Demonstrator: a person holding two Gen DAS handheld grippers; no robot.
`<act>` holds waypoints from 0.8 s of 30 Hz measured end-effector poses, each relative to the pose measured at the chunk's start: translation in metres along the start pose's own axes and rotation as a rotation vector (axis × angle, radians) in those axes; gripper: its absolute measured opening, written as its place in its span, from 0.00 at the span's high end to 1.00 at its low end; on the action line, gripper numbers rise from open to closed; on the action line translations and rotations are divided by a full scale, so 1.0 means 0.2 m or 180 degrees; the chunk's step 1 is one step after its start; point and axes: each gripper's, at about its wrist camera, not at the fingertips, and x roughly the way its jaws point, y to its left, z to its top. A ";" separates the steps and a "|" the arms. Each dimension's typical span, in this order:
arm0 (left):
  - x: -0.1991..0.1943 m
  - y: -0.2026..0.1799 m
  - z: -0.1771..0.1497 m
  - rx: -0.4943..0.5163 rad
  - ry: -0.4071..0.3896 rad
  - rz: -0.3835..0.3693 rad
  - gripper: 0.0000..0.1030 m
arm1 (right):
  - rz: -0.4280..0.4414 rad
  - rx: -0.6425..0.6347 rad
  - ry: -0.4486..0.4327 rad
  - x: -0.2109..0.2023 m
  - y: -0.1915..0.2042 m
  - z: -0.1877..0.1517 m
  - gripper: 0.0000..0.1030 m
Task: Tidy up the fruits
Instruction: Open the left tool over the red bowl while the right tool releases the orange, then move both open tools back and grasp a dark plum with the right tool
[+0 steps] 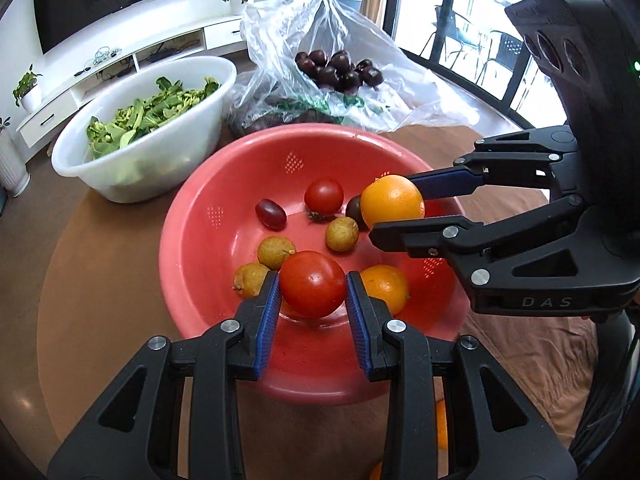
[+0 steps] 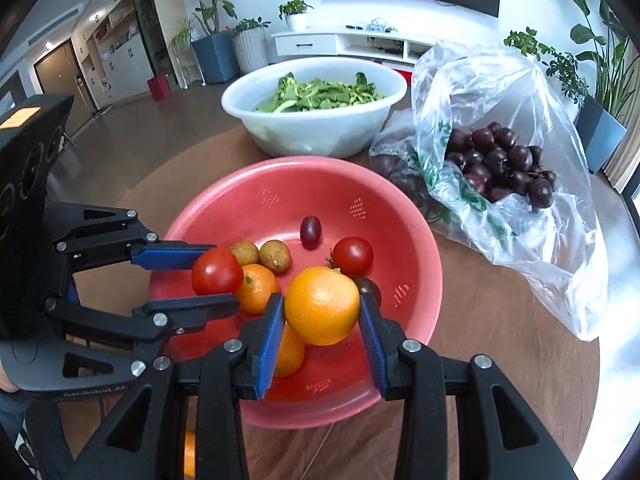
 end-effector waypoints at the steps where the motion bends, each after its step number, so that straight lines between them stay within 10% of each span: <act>1: 0.01 0.00 0.00 -0.0003 0.0008 0.0000 0.70 | -0.0005 -0.0013 0.0022 0.01 0.00 0.00 0.61; 11: 0.04 0.00 -0.03 0.0028 0.0015 0.0018 0.69 | -0.0092 -0.0179 0.0135 0.11 0.05 -0.01 0.60; 15: 0.02 -0.02 -0.03 0.0040 -0.0030 0.0053 0.35 | -0.0109 -0.0185 0.0126 0.11 0.05 -0.01 0.60; 24: -0.10 -0.04 -0.08 0.0029 -0.0108 0.0100 0.35 | -0.0158 -0.0129 -0.0002 0.01 0.03 -0.03 0.47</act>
